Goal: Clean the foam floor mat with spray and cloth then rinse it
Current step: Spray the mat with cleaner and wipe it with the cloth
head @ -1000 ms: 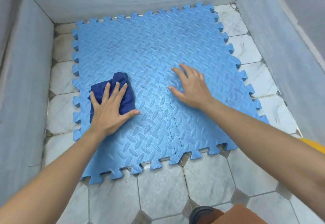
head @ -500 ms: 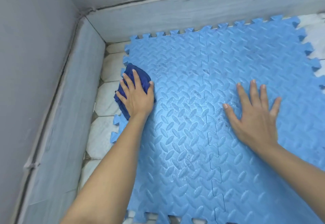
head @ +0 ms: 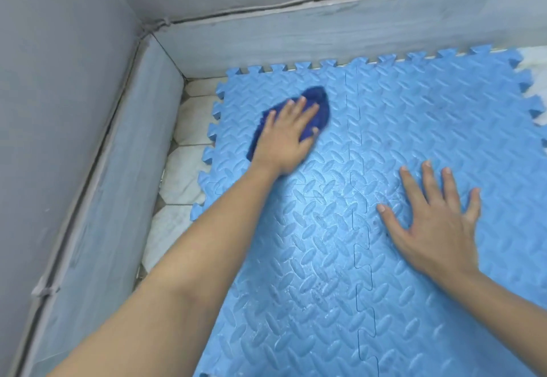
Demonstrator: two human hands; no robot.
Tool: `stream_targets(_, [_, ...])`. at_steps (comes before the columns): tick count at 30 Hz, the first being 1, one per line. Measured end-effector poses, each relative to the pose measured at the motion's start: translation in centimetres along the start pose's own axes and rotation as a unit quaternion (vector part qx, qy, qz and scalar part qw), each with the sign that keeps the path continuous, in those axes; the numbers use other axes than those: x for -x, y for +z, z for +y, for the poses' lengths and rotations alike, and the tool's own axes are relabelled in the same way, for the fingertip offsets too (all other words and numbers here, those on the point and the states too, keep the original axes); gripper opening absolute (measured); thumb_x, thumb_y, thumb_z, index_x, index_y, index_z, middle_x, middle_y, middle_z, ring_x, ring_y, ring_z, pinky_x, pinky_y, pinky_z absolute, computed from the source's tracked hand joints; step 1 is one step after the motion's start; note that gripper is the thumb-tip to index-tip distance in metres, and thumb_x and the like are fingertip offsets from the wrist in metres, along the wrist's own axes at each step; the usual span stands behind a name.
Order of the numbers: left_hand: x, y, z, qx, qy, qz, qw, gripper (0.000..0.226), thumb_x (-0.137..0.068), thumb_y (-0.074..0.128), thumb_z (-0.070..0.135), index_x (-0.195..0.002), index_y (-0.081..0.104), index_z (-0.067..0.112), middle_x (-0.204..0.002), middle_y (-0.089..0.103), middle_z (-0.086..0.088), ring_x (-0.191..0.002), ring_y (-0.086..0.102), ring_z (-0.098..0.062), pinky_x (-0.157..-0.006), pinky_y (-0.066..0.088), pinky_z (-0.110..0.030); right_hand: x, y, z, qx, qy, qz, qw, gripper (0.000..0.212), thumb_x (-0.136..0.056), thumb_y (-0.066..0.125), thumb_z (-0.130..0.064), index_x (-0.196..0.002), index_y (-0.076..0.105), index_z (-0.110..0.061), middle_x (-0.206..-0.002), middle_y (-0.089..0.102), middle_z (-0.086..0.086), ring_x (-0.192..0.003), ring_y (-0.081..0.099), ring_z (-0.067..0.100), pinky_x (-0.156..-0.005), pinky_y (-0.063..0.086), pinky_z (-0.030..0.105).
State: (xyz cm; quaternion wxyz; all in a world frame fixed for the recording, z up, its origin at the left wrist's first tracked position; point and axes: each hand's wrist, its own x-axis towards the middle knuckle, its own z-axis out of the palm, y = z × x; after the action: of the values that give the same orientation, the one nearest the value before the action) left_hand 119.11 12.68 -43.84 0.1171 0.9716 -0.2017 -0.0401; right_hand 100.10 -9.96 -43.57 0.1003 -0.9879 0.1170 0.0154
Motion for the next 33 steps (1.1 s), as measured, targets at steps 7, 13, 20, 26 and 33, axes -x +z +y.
stream_targets(7, [-1.0, -1.7, -6.6, 0.063, -0.265, 0.042, 0.961, 0.051, -0.103, 0.017, 0.04, -0.152, 0.019, 0.026, -0.162, 0.011, 0.0, -0.149, 0.001, -0.022, -0.119, 0.001, -0.046, -0.1, 0.2, 0.1, 0.006, -0.008, 0.002, 1.0, 0.075, -0.087, 0.033, -0.069, -0.151, 0.031, -0.029, -0.162, 0.021, 0.004, -0.15, 0.01, 0.029, -0.116, 0.003, 0.061])
stream_targets(13, [-0.8, 0.7, 4.8, 0.005, 0.048, -0.041, 0.998, 0.049, -0.103, 0.024, 0.039, -0.151, 0.024, 0.03, -0.161, 0.014, 0.006, -0.148, 0.008, -0.018, -0.118, 0.003, -0.043, 0.0, 0.0, 0.0, 0.011, -0.008, 0.005, 1.0, 0.076, -0.086, 0.035, -0.067, -0.149, 0.034, -0.026, -0.161, 0.025, 0.006, -0.149, 0.015, 0.032, -0.115, 0.006, 0.063])
stream_targets(20, [-2.6, -2.4, -7.0, 0.035, -0.192, -0.021, 0.981, 0.053, -0.102, 0.019, 0.043, -0.153, 0.012, 0.029, -0.162, 0.004, 0.001, -0.149, 0.001, -0.021, -0.119, 0.003, -0.047, 0.0, 0.0, 0.1, -0.008, -0.005, 0.01, 1.0, 0.074, -0.088, 0.033, -0.069, -0.151, 0.03, -0.031, -0.162, 0.019, 0.002, -0.151, 0.008, 0.027, -0.117, 0.0, 0.059])
stream_targets(26, [7.2, -1.1, -2.7, 0.035, -0.07, -0.016, 0.997, 0.05, -0.103, 0.02, 0.041, -0.151, 0.02, 0.031, -0.161, 0.011, 0.005, -0.149, 0.003, -0.018, -0.12, 0.002, -0.045, -0.2, 0.2, 0.3, 0.0, -0.014, 0.005, 1.0, 0.073, -0.089, 0.034, -0.068, -0.151, 0.03, -0.03, -0.162, 0.02, 0.003, -0.151, 0.009, 0.029, -0.117, 0.002, 0.061])
stream_targets(33, [23.1, 1.1, 4.4, -0.024, 0.158, -0.085, 0.983, 0.053, -0.099, 0.031, 0.038, -0.151, 0.024, 0.029, -0.159, 0.017, 0.005, -0.148, 0.013, -0.016, -0.12, 0.006, -0.037, -0.2, 0.3, 0.4, -0.012, -0.019, 0.016, 1.0, 0.071, -0.089, 0.036, -0.067, -0.15, 0.032, -0.03, -0.162, 0.021, 0.003, -0.151, 0.009, 0.028, -0.117, 0.001, 0.06])
